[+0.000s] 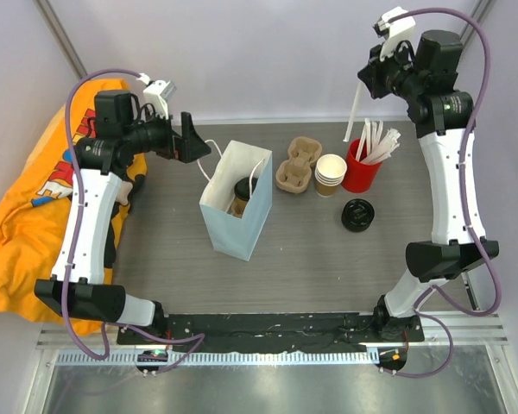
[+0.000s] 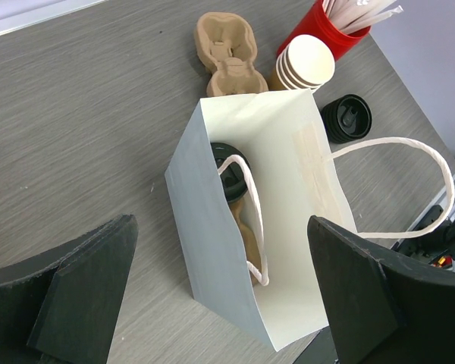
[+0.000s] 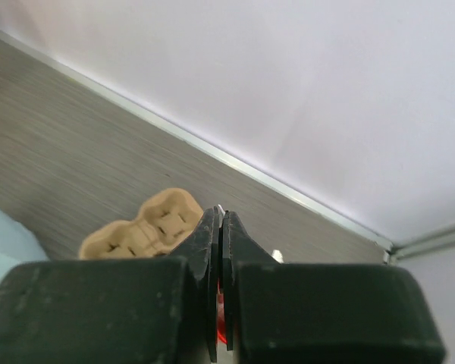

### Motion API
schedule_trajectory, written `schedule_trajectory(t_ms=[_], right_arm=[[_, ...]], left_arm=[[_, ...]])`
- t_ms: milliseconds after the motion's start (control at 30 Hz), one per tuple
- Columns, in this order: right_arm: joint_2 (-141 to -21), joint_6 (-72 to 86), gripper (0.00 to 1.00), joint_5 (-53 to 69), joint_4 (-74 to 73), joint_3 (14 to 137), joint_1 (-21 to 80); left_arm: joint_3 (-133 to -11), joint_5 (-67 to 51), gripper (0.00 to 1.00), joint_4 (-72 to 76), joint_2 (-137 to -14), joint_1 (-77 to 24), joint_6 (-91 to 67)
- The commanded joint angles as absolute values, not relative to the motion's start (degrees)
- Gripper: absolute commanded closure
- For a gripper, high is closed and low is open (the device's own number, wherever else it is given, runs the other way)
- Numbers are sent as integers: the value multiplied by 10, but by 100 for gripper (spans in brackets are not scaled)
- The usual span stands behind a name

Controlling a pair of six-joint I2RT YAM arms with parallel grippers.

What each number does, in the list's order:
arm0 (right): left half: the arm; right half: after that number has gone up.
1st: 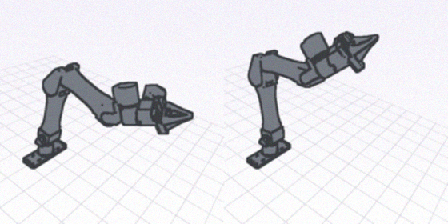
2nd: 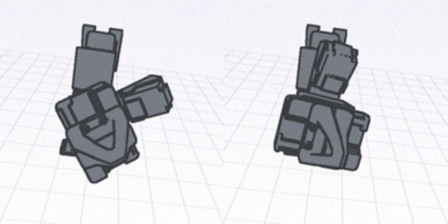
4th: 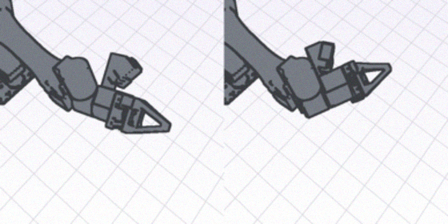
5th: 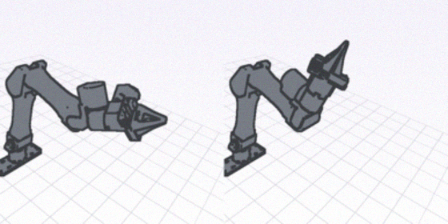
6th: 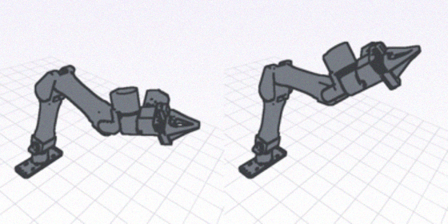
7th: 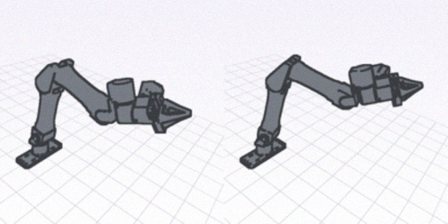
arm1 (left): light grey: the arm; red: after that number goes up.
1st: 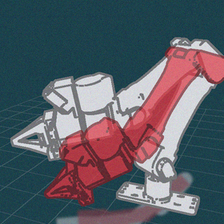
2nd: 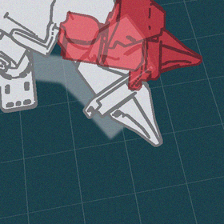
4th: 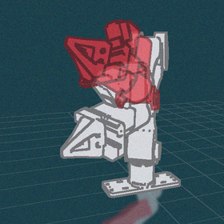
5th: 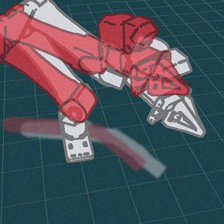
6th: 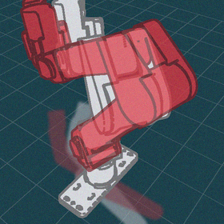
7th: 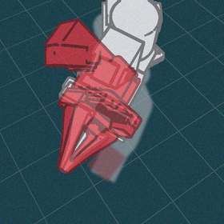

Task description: Pack the takeout coffee

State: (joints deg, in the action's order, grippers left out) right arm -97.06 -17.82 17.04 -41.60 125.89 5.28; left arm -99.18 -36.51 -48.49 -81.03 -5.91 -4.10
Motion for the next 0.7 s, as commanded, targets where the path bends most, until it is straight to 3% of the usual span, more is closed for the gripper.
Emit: schedule_trajectory(t_ms=[0, 667], right_arm=[[-934, -132, 99, 250, -414, 1305, 62], [-955, -11, 99, 424, -394, 1426, 67]], left_arm=[[-997, -359, 0, -461, -796, -52, -38], [-987, -347, 0, -458, -786, -32, -38]])
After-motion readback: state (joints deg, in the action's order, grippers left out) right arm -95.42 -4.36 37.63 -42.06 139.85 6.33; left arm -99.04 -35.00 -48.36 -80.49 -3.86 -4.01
